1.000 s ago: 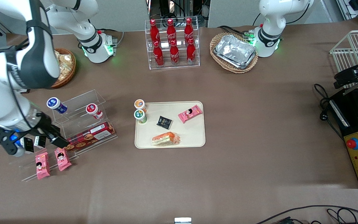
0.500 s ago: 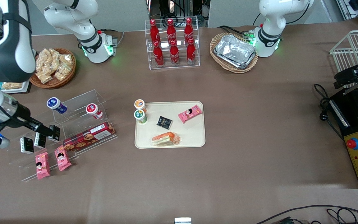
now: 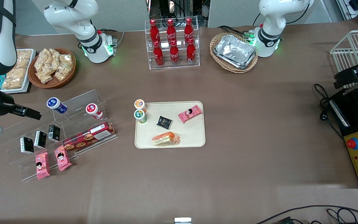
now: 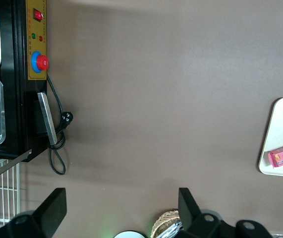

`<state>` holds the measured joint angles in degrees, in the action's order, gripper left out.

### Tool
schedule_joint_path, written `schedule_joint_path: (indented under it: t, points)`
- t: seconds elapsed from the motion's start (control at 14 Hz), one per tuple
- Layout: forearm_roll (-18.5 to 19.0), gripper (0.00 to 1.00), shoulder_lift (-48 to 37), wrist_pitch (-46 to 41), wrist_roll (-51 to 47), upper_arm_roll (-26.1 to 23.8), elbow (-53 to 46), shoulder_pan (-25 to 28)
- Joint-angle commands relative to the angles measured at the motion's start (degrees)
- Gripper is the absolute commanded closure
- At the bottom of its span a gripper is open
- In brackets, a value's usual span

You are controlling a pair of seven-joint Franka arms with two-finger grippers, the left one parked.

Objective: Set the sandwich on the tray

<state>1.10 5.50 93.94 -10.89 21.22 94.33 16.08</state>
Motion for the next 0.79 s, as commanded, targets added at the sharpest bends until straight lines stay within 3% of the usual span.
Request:
schedule_joint_path:
  t: [0.0,0.36,0.71]
  points:
    - [3.9,0.00,-1.4,-2.1,5.0,-0.7,0.8,0.0]
    - [1.5,0.00,-1.0,-3.4,4.7,-0.6,-0.6,-0.3]
    - [1.4,0.00,-1.2,-3.6,4.6,-0.6,-0.8,-0.4]
